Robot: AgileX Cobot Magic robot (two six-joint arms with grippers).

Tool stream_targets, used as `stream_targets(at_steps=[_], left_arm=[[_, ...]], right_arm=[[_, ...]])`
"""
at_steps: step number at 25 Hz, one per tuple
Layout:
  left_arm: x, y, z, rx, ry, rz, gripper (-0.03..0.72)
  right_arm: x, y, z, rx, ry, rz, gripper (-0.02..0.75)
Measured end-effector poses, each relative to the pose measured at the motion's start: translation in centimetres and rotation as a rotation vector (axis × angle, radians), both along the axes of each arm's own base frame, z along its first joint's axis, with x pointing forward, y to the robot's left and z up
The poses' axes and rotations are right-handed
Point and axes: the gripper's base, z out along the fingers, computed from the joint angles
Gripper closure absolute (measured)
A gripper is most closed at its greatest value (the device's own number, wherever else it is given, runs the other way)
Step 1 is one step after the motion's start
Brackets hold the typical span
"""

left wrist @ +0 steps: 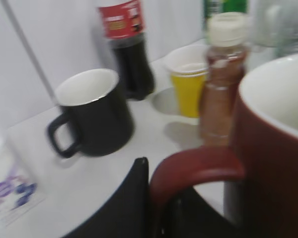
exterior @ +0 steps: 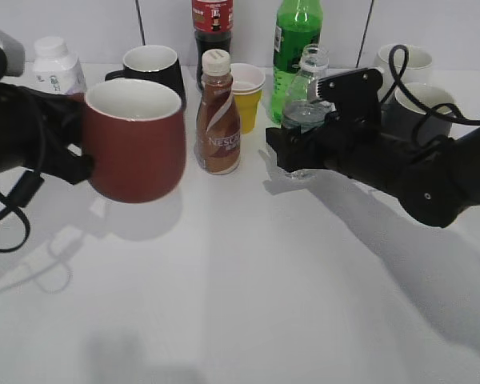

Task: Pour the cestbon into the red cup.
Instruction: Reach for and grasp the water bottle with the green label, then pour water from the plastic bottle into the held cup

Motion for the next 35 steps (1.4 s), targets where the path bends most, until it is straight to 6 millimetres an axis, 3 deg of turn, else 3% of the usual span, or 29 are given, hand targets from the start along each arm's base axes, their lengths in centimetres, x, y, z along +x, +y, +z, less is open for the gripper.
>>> stream_targets(at_steps=[4, 12, 18, 21, 35], left_arm=[[-0.8, -1.6, -0.1, 0.003, 0.001, -0.069, 0.650], [-0.6, -4.0, -2.7, 0.006, 0.030, -0.164, 0.650], [1.2, -5.5, -4.8, 0.019, 0.041, -0.208, 0.650], [2.2, -6.3, -5.6, 0.018, 0.032, -0.233, 0.650], [2.9, -7.2, -5.6, -0.002, -0.024, -0.287, 0.650]], right_arm=[[0.3, 0.1, -0.5, -0.014, 0.010, 0.001, 0.272], [-0.2, -0.3, 1.3, -0.091, 0.039, 0.003, 0.272], [-2.4, -0.6, 5.5, -0.246, -0.140, 0.150, 0.272], [-3.1, -0.1, 6.5, -0.348, -0.246, 0.270, 0.272], [-3.2, -0.1, 6.5, -0.827, -0.592, 0.455, 0.272]])
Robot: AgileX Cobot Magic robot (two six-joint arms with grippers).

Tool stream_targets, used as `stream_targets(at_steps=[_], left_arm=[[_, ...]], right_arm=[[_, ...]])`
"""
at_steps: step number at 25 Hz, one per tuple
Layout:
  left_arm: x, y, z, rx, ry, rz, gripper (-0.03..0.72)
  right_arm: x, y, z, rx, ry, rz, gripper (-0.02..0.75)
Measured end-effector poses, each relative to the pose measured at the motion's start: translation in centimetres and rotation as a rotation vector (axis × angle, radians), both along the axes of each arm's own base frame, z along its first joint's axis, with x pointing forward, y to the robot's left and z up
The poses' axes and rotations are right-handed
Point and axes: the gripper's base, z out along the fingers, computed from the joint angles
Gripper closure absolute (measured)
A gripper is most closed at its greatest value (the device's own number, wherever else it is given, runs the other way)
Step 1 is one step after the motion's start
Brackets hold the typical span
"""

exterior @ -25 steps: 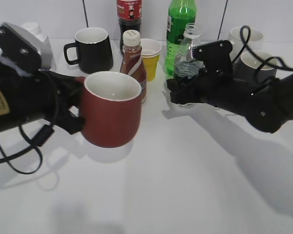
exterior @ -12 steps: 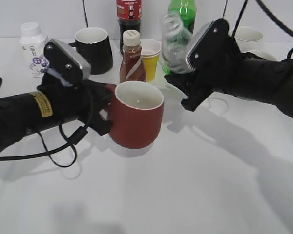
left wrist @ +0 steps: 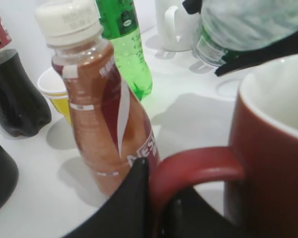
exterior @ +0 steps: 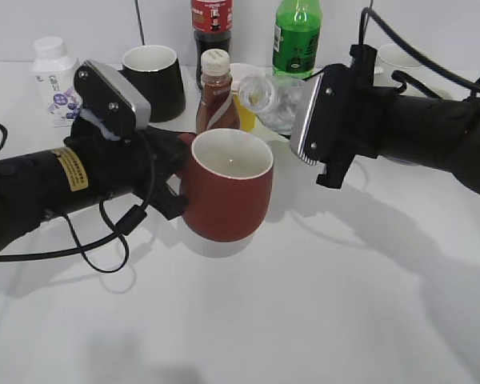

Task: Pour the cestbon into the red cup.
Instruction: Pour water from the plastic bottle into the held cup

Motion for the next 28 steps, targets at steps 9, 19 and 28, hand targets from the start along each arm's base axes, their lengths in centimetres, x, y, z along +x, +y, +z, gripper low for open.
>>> stream_targets(at_steps=[9, 19, 28], left_arm=[[-0.33, -0.30, -0.02, 0.025, -0.024, -0.060, 0.650], [-0.35, -0.37, 0.05, 0.024, -0.031, -0.069, 0.650], [-0.35, -0.37, 0.05, 0.024, -0.031, -0.069, 0.650]], right_arm=[[0.42, -0.42, 0.24, -0.130, -0.144, -0.010, 0.272], [0.44, -0.38, 0.47, -0.239, -0.269, 0.036, 0.272], [0.43, -0.37, 0.52, -0.290, -0.321, 0.057, 0.272]])
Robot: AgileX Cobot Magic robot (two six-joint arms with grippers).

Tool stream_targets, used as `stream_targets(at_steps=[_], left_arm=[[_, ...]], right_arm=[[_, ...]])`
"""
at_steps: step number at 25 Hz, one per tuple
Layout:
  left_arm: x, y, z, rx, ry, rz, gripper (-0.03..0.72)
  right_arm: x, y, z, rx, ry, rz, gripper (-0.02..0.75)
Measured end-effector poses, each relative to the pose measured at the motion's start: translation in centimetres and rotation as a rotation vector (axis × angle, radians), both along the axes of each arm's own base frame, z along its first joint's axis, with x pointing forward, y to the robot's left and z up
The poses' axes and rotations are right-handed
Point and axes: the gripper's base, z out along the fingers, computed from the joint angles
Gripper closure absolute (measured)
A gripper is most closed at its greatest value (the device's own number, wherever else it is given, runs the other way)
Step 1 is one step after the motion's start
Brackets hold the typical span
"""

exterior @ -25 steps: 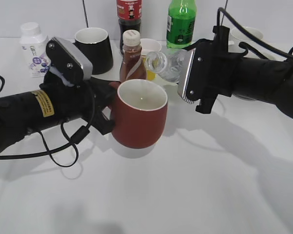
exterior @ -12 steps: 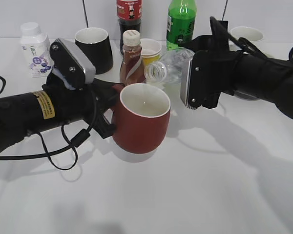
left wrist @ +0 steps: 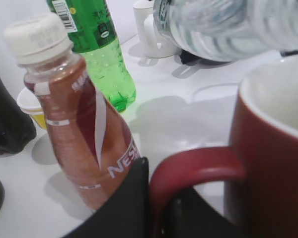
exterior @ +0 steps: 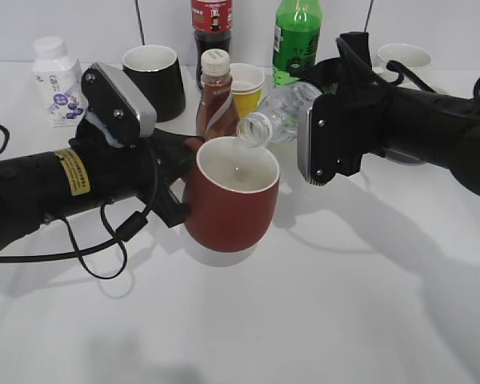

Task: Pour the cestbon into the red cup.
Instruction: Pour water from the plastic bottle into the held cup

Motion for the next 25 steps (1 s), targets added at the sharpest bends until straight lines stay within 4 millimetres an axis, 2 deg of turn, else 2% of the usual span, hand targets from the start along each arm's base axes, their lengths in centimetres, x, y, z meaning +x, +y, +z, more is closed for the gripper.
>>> stream_targets(at_steps=[9, 25], left_arm=[[-0.02, -0.01, 0.00, 0.001, -0.001, -0.003, 0.650], [-0.33, -0.24, -0.10, 0.030, -0.018, -0.055, 0.650]], right_arm=[[-0.01, 0.14, 0.47, -0.052, -0.111, 0.037, 0.272], [0.05, 0.14, 0.73, -0.105, -0.187, 0.048, 0.272]])
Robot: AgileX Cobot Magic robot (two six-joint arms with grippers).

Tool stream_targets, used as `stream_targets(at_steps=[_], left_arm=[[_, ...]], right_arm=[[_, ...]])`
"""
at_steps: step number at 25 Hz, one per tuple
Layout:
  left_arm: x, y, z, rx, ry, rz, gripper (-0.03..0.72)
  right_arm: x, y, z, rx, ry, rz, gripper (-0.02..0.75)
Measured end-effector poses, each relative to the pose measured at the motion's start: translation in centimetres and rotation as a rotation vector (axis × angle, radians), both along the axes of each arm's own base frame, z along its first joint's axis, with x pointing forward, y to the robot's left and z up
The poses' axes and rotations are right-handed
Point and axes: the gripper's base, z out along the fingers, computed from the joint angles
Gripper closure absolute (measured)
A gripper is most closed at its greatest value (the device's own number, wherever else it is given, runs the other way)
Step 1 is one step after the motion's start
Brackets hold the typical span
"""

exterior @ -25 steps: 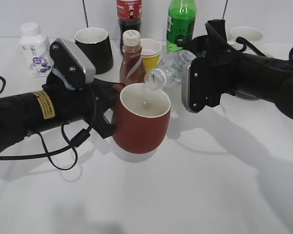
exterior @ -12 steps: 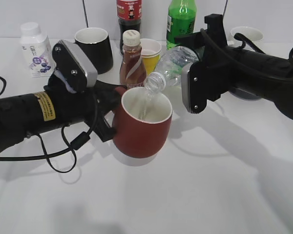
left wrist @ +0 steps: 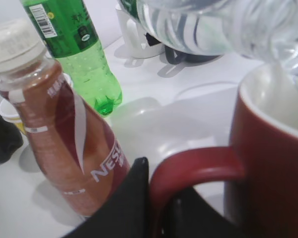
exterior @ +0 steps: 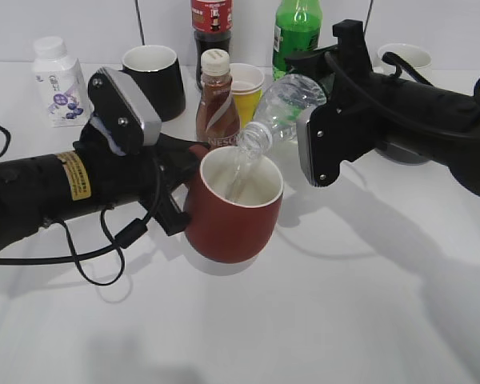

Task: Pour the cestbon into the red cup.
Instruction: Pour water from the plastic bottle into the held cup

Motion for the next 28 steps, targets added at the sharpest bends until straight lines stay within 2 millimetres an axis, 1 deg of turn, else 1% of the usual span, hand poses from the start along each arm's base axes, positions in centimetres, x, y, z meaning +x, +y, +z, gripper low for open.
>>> stream_targets(at_steps=[28], left_arm=[[0.00, 0.00, -0.15, 0.007, 0.004, -0.002, 0.650]], right_arm=[[0.00, 0.05, 0.20, -0.028, -0.050, 0.012, 0.273]])
